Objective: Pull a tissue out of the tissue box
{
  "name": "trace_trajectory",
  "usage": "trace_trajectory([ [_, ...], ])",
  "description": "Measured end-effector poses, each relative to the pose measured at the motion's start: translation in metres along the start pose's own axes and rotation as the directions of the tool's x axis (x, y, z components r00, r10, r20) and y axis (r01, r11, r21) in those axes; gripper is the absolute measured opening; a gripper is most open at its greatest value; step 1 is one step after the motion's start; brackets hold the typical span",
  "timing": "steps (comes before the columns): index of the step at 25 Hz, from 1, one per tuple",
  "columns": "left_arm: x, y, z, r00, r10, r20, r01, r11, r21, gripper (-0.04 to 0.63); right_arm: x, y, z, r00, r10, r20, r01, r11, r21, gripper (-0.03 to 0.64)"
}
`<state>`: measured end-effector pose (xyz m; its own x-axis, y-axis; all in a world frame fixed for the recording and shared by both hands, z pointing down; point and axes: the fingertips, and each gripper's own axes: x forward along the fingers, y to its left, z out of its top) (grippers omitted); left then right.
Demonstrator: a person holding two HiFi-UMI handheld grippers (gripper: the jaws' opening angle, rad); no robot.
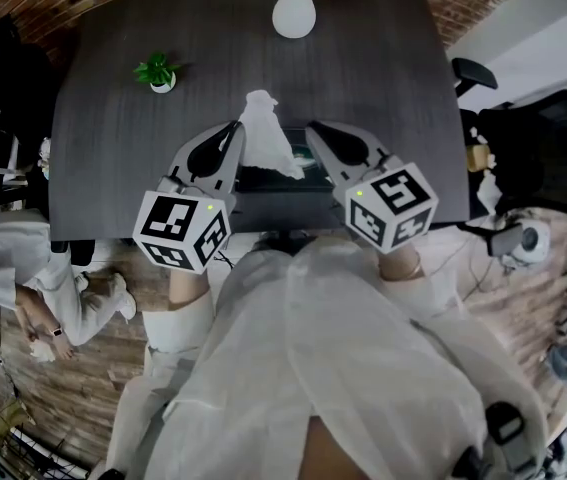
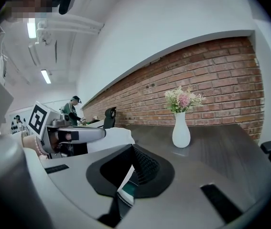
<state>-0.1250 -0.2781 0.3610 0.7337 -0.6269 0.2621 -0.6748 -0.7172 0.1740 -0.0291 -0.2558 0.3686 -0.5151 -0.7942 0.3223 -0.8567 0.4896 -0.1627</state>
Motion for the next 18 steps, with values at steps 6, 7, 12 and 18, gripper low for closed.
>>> trace_trajectory([
  [6, -0.001, -0.002, -0.008, 1.0, -0.007, -0.015, 0.006, 1.0, -0.022, 0.008, 0.0, 0.003, -0.007, 1.0, 0.006, -0.021, -0.006, 1.0, 0.008, 0.005],
  [7, -0.001, -0.002, -0.01, 1.0, -0.007, -0.017, 0.007, 1.0, -0.026, 0.008, 0.001, 0.005, -0.008, 1.0, 0.01, -0.023, -0.01, 1.0, 0.006, 0.005],
  [12, 0.001, -0.002, -0.015, 1.0, -0.01, -0.03, 0.009, 0.999, -0.036, 0.008, 0.001, 0.008, -0.015, 0.999, 0.025, -0.038, -0.024, 1.0, 0.009, 0.005],
  [18, 0.003, -0.001, -0.023, 0.999, -0.015, -0.048, 0.013, 0.999, -0.038, 0.008, 0.001, 0.006, -0.019, 0.998, 0.026, -0.05, -0.026, 1.0, 0.011, 0.005],
])
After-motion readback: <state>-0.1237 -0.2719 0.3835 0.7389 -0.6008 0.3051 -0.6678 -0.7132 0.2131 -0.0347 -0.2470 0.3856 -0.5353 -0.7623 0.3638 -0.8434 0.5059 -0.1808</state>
